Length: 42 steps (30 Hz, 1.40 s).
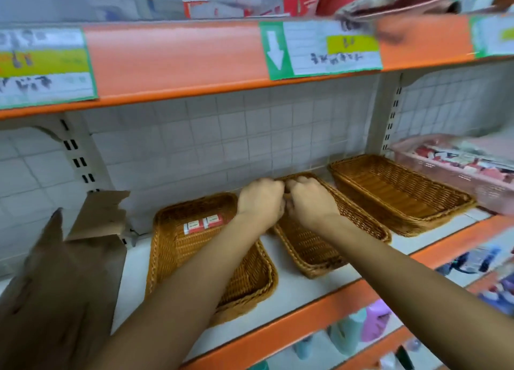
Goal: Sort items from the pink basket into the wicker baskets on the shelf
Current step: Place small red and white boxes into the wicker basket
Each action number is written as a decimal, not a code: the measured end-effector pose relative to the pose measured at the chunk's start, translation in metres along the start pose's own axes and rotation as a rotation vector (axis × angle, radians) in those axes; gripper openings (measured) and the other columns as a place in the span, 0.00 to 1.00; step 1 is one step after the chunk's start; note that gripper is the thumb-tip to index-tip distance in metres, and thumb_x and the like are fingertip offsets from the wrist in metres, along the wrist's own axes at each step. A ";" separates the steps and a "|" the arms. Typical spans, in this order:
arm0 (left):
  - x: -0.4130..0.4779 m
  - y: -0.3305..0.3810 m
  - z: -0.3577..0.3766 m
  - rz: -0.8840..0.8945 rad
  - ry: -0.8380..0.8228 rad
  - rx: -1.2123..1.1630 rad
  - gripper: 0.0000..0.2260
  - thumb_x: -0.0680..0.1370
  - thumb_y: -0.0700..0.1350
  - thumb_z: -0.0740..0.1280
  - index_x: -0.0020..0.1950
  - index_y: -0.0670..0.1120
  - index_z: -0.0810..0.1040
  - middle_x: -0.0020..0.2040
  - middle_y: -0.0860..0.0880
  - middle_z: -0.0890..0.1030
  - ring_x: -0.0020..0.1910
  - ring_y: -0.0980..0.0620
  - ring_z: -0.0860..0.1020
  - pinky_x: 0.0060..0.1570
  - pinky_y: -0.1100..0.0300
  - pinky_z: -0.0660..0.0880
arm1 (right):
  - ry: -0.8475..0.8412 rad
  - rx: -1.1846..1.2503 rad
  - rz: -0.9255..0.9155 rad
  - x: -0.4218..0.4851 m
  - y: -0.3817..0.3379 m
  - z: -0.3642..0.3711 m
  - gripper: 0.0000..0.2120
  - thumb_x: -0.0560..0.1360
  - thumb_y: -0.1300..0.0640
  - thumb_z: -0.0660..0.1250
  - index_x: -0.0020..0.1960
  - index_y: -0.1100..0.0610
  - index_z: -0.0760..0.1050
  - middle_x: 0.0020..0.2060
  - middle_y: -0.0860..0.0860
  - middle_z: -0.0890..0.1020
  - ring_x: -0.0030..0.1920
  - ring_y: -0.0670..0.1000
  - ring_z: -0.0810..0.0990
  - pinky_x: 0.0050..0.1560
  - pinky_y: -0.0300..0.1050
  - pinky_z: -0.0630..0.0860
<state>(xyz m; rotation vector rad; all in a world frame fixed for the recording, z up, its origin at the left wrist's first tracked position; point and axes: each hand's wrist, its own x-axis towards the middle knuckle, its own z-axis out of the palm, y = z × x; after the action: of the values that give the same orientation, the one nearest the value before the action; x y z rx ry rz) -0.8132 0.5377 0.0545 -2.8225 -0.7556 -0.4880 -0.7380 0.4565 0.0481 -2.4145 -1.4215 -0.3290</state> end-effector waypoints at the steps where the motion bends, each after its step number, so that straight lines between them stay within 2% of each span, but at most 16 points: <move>1: 0.004 0.013 -0.004 0.018 0.007 -0.005 0.10 0.78 0.48 0.62 0.55 0.47 0.78 0.54 0.43 0.80 0.54 0.41 0.79 0.48 0.51 0.76 | 0.013 -0.010 0.016 -0.005 0.012 -0.006 0.15 0.75 0.57 0.61 0.61 0.58 0.73 0.58 0.56 0.76 0.60 0.59 0.73 0.57 0.49 0.71; 6: 0.024 0.087 -0.010 0.116 0.015 -0.088 0.11 0.78 0.48 0.60 0.56 0.45 0.77 0.56 0.42 0.78 0.55 0.39 0.77 0.49 0.49 0.75 | 0.050 -0.033 0.103 -0.029 0.085 -0.033 0.16 0.76 0.56 0.60 0.62 0.57 0.73 0.57 0.56 0.76 0.59 0.59 0.73 0.56 0.50 0.72; 10: 0.039 0.158 -0.010 0.156 0.042 -0.174 0.13 0.78 0.48 0.60 0.60 0.47 0.77 0.56 0.43 0.78 0.55 0.40 0.77 0.49 0.50 0.75 | 0.066 -0.060 0.152 -0.053 0.153 -0.055 0.15 0.75 0.55 0.60 0.60 0.57 0.73 0.55 0.56 0.76 0.59 0.59 0.73 0.55 0.50 0.73; 15: 0.060 0.243 -0.004 0.203 0.078 -0.304 0.14 0.79 0.50 0.60 0.62 0.48 0.76 0.58 0.45 0.77 0.57 0.42 0.76 0.51 0.52 0.73 | 0.069 -0.074 0.241 -0.086 0.241 -0.084 0.17 0.74 0.56 0.61 0.62 0.55 0.74 0.57 0.56 0.77 0.59 0.59 0.75 0.52 0.49 0.75; 21: 0.087 0.335 0.000 0.254 0.032 -0.396 0.14 0.77 0.49 0.62 0.61 0.51 0.76 0.58 0.45 0.79 0.56 0.42 0.77 0.49 0.53 0.74 | 0.094 -0.017 0.339 -0.120 0.334 -0.108 0.16 0.74 0.59 0.62 0.61 0.58 0.75 0.57 0.58 0.78 0.60 0.59 0.74 0.58 0.50 0.72; 25: 0.108 0.384 0.006 0.326 0.016 -0.440 0.14 0.77 0.47 0.63 0.62 0.48 0.76 0.59 0.45 0.79 0.59 0.44 0.75 0.53 0.53 0.71 | 0.136 0.029 0.384 -0.129 0.376 -0.115 0.16 0.73 0.60 0.62 0.59 0.60 0.76 0.57 0.57 0.79 0.60 0.58 0.74 0.58 0.50 0.73; 30: 0.149 0.414 0.022 0.310 -0.013 -0.397 0.16 0.78 0.49 0.63 0.63 0.46 0.74 0.60 0.44 0.78 0.60 0.43 0.75 0.54 0.53 0.71 | 0.141 -0.006 0.433 -0.120 0.422 -0.117 0.15 0.74 0.61 0.61 0.59 0.59 0.76 0.57 0.57 0.79 0.59 0.58 0.75 0.56 0.48 0.71; 33: 0.178 0.420 0.032 0.284 -0.054 -0.348 0.15 0.77 0.49 0.64 0.60 0.43 0.75 0.59 0.42 0.78 0.59 0.42 0.74 0.52 0.53 0.70 | 0.133 -0.034 0.458 -0.101 0.449 -0.114 0.13 0.74 0.60 0.62 0.58 0.60 0.76 0.56 0.58 0.79 0.58 0.59 0.75 0.55 0.50 0.72; 36: 0.208 0.424 0.045 0.226 -0.104 -0.280 0.14 0.76 0.50 0.65 0.57 0.43 0.75 0.57 0.42 0.78 0.57 0.41 0.76 0.46 0.54 0.70 | 0.071 -0.045 0.475 -0.072 0.470 -0.110 0.12 0.73 0.62 0.63 0.56 0.61 0.77 0.55 0.59 0.79 0.56 0.61 0.76 0.53 0.52 0.75; 42: 0.251 0.434 0.067 0.127 -0.295 -0.144 0.18 0.77 0.55 0.65 0.59 0.42 0.73 0.56 0.43 0.78 0.55 0.43 0.77 0.45 0.55 0.71 | -0.126 -0.055 0.429 -0.018 0.506 -0.092 0.14 0.75 0.61 0.62 0.59 0.59 0.76 0.58 0.59 0.78 0.59 0.60 0.75 0.55 0.49 0.73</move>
<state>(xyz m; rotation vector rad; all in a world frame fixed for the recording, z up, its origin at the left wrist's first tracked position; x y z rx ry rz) -0.3683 0.2967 0.0439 -3.0945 -0.6046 -0.1091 -0.3065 0.1771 0.0478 -2.7407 -0.9086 -0.1138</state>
